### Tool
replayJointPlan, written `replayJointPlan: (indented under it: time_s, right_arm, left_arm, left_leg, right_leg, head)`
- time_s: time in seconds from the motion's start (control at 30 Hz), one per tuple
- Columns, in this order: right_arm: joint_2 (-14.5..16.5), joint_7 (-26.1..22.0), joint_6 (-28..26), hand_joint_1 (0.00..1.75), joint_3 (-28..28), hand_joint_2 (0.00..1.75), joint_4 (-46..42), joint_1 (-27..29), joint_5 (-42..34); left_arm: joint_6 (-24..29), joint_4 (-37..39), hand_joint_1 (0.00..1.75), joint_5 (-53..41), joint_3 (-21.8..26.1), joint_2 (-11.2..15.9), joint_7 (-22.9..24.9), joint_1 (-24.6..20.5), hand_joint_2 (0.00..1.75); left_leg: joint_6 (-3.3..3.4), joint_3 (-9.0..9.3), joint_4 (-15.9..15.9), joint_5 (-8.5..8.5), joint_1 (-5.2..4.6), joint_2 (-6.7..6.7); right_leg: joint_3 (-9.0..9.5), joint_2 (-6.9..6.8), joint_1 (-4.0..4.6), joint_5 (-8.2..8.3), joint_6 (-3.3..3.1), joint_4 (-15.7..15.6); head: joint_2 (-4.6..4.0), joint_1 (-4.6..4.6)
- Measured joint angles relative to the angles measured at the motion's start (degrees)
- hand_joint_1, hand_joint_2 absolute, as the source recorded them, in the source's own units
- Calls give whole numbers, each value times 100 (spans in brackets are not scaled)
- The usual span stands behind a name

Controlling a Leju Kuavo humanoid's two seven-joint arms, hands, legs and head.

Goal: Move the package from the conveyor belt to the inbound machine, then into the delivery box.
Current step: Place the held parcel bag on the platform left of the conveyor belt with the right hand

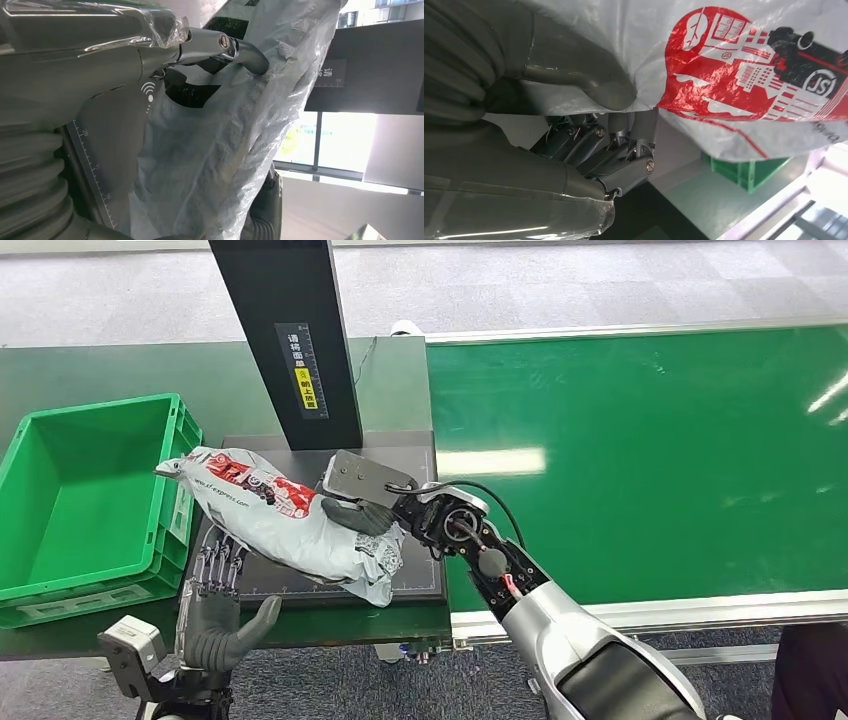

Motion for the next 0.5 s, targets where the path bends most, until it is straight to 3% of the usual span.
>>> replayJointPlan:
  time_s: [0.17,0.4,0.5]
  right_arm:
    - [44,205,-499,175,191,175,119,-6,28]
    - [57,288,-2095,175,359,175,176,-15,254]
    - [57,209,-2530,175,357,175,176,-15,262]
  left_arm:
    - [13,0,0,7,-1,-1,77,3,175]
    - [85,-56,0,9,-9,-11,152,63,175]
    - [90,-79,0,10,-22,-12,159,74,175]
  left_leg:
    - [0,0,0,0,0,0]
    - [0,1,0,0,0,0]
    - [0,1,0,0,0,1]
  right_leg:
    - [0,0,0,0,0,0]
    - [0,0,0,1,-1,0]
    - [0,1,0,1,-1,0]
  head:
    - [-1,-1]
    - [-1,-1]
    - [-1,-1]
